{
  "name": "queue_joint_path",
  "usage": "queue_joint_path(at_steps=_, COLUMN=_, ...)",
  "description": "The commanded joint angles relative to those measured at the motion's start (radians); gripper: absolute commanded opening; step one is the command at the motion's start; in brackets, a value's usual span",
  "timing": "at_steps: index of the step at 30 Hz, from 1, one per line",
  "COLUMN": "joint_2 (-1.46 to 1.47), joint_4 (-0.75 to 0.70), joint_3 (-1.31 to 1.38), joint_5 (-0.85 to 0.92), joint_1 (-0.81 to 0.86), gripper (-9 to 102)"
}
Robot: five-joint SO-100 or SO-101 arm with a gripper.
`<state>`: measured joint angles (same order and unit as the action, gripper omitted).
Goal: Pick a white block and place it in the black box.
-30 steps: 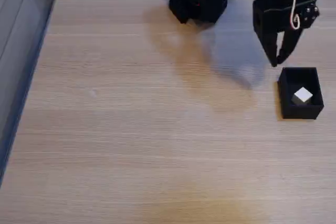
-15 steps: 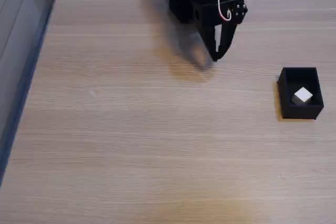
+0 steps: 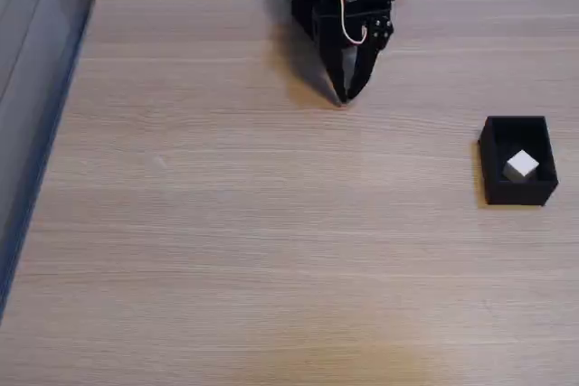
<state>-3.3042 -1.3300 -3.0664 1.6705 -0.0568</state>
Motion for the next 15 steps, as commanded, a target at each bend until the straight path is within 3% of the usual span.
queue_joint_path(at_steps=1, joint_2=-0.025, joint_4=-0.005, joint_3=-0.034, joint_5=0.014, joint_1=0.028, gripper=0)
queue_joint_path(at_steps=5, joint_2=-0.026, joint_4=-0.017, joint_3=-0.040, joint_5=-0.064, joint_1=0.029, gripper=0)
queue_joint_path(at_steps=15, joint_2=-0.026, joint_4=-0.018, joint_3=-0.040, joint_5=-0.066, joint_1=0.018, gripper=0)
